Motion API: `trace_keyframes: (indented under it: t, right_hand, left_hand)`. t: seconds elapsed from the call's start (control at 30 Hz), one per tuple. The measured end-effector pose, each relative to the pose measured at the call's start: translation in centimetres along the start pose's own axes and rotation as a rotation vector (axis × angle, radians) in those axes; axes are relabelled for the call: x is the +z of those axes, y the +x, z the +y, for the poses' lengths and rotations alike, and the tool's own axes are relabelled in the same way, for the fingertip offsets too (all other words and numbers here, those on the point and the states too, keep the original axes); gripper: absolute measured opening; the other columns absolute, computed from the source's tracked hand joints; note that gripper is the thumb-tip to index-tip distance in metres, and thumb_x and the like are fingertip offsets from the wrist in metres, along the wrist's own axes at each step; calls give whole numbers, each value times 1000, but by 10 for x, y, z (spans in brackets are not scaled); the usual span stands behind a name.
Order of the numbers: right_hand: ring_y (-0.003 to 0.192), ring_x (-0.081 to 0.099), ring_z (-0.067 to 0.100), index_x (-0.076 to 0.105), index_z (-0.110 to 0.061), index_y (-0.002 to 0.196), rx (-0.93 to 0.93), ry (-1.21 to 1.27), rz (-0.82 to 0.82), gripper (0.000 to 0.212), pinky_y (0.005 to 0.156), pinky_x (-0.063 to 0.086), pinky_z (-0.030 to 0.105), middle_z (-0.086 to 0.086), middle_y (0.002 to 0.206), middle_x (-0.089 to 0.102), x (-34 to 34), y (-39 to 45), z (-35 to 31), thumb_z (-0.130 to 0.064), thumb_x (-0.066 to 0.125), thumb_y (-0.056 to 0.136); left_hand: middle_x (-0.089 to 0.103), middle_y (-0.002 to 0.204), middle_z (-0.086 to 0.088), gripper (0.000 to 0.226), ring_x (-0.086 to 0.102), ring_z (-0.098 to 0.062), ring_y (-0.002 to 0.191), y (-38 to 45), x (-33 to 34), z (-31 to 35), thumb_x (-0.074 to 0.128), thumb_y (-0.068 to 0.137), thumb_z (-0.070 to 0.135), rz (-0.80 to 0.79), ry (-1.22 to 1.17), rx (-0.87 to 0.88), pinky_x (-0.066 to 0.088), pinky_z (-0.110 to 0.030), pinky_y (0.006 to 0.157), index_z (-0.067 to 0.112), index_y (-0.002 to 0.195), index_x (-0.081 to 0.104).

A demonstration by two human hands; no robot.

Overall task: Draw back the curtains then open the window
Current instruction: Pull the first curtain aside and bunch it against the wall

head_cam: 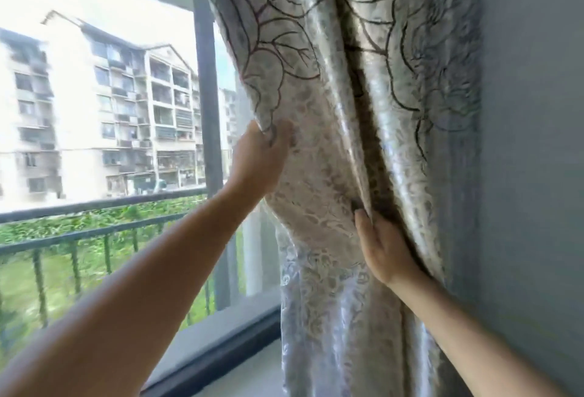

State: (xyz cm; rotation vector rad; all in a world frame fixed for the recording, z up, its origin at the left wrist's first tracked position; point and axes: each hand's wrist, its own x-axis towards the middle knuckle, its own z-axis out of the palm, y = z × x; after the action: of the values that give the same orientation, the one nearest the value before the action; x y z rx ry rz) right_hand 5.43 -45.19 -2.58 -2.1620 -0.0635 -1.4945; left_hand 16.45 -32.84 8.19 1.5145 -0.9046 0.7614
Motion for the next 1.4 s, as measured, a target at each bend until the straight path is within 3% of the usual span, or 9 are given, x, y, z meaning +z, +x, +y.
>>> trace_keyframes:
  t: [0.1,0.2,0.33,0.53,0.7,1.1,1.23,1.3,1.4]
  right_hand:
    - [63,32,14,23,-40,57,-19,-128,45,43,56,22,36,-22,57,20,-31,14,43,-77,9,73]
    - [70,48,11,54,-25,66,15,-168,114,60,66,32,27,-7,54,46,-63,22,91,-66,14,82]
    - [46,43,17,33,-35,53,114,-295,211,40,54,23,17,-20,45,26,-100,29,147,-39,27,92]
    - [54,60,35,60,-1,85,209,-471,284,38,50,36,32,8,43,49,-124,48,226,-27,33,93]
    - [30,29,5,31,-35,62,199,-562,260,33,43,22,20,-10,36,30,-140,76,282,-27,28,94]
    - [40,33,5,43,-19,75,278,-668,339,23,56,32,30,-13,44,28,-164,115,408,-25,30,94]
    - [65,61,29,56,-6,96,285,-659,366,33,63,39,27,4,57,54,-178,136,446,-26,30,94]
    - [75,63,28,56,-7,101,276,-597,388,31,60,36,14,14,73,67,-186,145,468,-25,31,94]
    - [91,62,29,53,-7,110,281,-517,363,31,75,42,22,17,94,69,-199,159,498,-23,31,95]
  left_hand:
    - [58,86,-4,37,50,-21,74,8,58,3,41,88,43,-35,-2,-14,36,-26,64,13,105,54]
    - [63,97,-14,44,57,-31,82,13,121,9,40,85,48,-82,-14,-43,36,-28,65,12,107,51]
    - [62,105,-20,49,57,-37,93,15,193,16,37,85,49,-164,-33,-20,44,-36,70,11,113,44]
    - [58,103,-35,44,55,-46,94,28,274,18,40,86,45,-196,-30,-42,44,-43,74,4,103,39]
    - [59,96,-33,33,55,-42,84,55,343,14,42,89,38,-231,-101,48,34,-34,61,7,85,30]
    - [61,95,-27,49,59,-37,80,97,500,-16,42,88,43,-296,-155,120,40,-33,58,-2,106,36]
    - [61,97,-28,51,59,-39,84,111,542,-17,41,88,43,-249,-132,147,41,-33,61,-4,108,37]
    - [61,97,-29,51,59,-39,85,117,564,-17,41,89,42,-244,-134,154,43,-35,63,-5,107,37]
    - [60,102,-29,52,58,-38,89,127,596,-15,38,90,43,-293,-130,131,48,-39,71,-5,110,35]
